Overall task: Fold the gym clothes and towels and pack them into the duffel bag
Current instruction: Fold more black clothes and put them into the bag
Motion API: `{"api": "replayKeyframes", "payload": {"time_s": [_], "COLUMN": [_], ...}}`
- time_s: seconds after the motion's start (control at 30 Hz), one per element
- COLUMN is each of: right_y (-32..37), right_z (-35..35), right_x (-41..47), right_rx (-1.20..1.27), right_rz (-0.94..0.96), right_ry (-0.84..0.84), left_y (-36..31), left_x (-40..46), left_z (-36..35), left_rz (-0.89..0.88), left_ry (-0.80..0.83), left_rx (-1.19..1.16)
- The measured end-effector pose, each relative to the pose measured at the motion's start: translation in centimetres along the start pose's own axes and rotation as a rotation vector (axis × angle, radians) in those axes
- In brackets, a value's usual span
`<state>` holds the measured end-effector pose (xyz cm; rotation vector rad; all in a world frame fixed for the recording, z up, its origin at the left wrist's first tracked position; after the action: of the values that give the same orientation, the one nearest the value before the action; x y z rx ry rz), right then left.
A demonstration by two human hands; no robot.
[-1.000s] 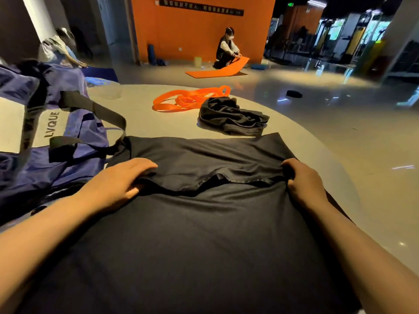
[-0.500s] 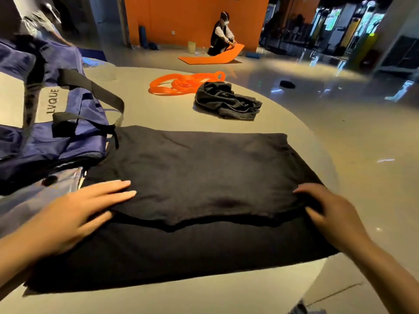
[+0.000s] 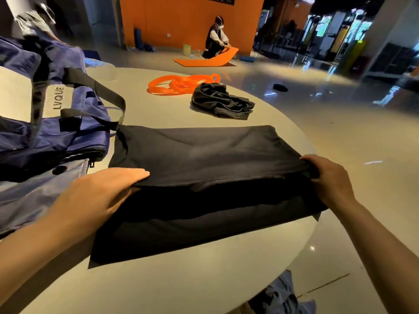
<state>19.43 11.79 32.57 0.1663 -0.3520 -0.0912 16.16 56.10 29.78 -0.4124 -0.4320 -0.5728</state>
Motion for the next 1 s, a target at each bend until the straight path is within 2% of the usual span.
{"api": "replayKeyframes", "payload": {"time_s": [0.13,0.3,0.37,0.43,0.47,0.6,0.8,0.9,0.93,1.0], "right_y": [-1.7,-1.0,0.2,1.9,2.5,1.9,-0.4,1.1,2.7,7.4], "right_z": [-1.7,-1.4,-0.4,0.1,-0.3,-4.1,-4.6,-3.3,-2.7,-1.8], "right_x": [-2.8,-2.3,-2.6,-4.0,-4.8,-5.5,-1.5,-1.1,-1.6,-4.0], "right_rx": [0.021,-0.018,0.001,0.129,0.167,-0.084,-0.082,-0.173,-0.175,-0.068], "right_rz": [-0.036,-0.038,-0.035,-0.024,-0.033,-0.129,-0.071,-0.114,-0.088,0.082], "right_ry": [0.157,0.316,0.199,0.051,0.039,0.308,0.389,0.325,0.257,0.135], "left_y": [-0.4,-0.7,-1.3,-2.0,-2.3,-3.4,-6.3,-7.8,-8.3,-8.5], "left_x": [-3.5,-3.8,-4.3,-5.0,-5.3,-5.9,-5.8,-5.6,-5.4,-4.8], "left_z": [-1.5,-1.1,-0.9,-1.1,-1.2,-1.6,-1.8,-1.2,-0.8,0.0], "left_rz": [-0.046,-0.020,-0.016,-0.055,-0.068,-0.065,-0.096,-0.152,-0.163,-0.108], "left_ry": [0.186,0.302,0.322,0.355,0.374,0.388,0.370,0.357,0.341,0.333], "left_rx": [-0.084,-0.103,-0.142,-0.122,-0.097,-0.034,-0.066,-0.141,-0.223,-0.417]}}
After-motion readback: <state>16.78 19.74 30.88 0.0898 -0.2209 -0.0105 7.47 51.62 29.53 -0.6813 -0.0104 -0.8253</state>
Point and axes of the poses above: each hand's wrist, its own x-axis towards the middle knuckle, its own z-axis out of the back of the hand, y = z × x, the point moved 3 cm from there along x, towards the middle knuckle, and after that the axes turned 6 degrees about -x, right-handed, at the moved point
